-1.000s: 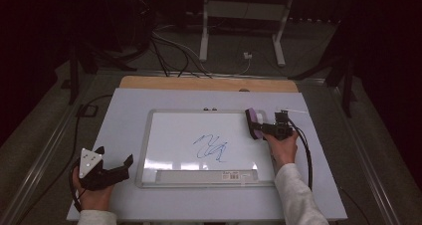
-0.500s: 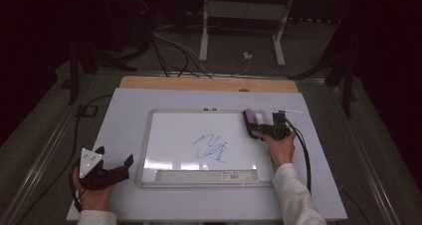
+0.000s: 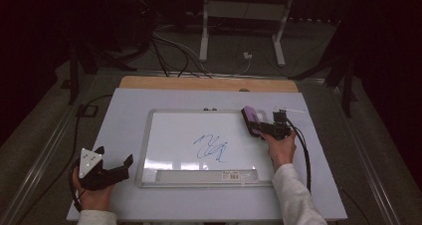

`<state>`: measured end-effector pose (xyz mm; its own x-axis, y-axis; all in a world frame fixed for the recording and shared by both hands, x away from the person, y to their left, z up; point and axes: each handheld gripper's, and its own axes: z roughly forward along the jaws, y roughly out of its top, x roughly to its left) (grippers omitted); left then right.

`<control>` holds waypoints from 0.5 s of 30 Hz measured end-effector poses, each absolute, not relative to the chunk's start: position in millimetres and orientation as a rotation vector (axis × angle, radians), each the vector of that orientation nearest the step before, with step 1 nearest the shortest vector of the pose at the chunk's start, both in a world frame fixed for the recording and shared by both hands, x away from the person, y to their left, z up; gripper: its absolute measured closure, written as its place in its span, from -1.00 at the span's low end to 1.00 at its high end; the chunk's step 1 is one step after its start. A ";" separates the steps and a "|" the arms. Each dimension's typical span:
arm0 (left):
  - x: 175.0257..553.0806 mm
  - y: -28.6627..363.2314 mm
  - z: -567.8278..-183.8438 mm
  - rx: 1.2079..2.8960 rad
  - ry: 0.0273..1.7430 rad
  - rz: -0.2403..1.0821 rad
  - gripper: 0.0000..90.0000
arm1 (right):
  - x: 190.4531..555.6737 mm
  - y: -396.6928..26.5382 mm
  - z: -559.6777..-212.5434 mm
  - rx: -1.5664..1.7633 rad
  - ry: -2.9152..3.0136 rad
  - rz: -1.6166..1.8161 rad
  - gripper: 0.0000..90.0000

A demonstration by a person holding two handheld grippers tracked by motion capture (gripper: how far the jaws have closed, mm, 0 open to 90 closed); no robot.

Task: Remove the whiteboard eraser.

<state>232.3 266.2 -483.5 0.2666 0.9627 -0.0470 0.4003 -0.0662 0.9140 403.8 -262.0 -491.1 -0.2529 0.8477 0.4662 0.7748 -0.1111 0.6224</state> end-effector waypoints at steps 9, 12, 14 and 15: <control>232.4 265.5 -483.7 1.632 1.284 0.780 -0.98 | 396.5 -249.0 -477.6 1.769 2.077 1.347 -0.10; 232.3 265.5 -483.5 1.633 1.283 0.781 -0.98 | 393.7 -241.3 -471.3 1.724 2.098 1.347 -0.10; 232.2 265.6 -483.5 1.632 1.282 0.781 -0.98 | 392.1 -235.3 -468.0 1.689 2.114 1.338 -0.10; 232.2 265.6 -483.5 1.632 1.282 0.781 -0.98 | 391.3 -232.4 -466.8 1.676 2.126 1.335 -0.10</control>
<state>232.2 265.6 -483.5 0.2655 0.9630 -0.0459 0.4010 -0.0670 0.9136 391.3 -232.4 -466.8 -0.3783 0.8337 0.4023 0.7247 -0.0036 0.6890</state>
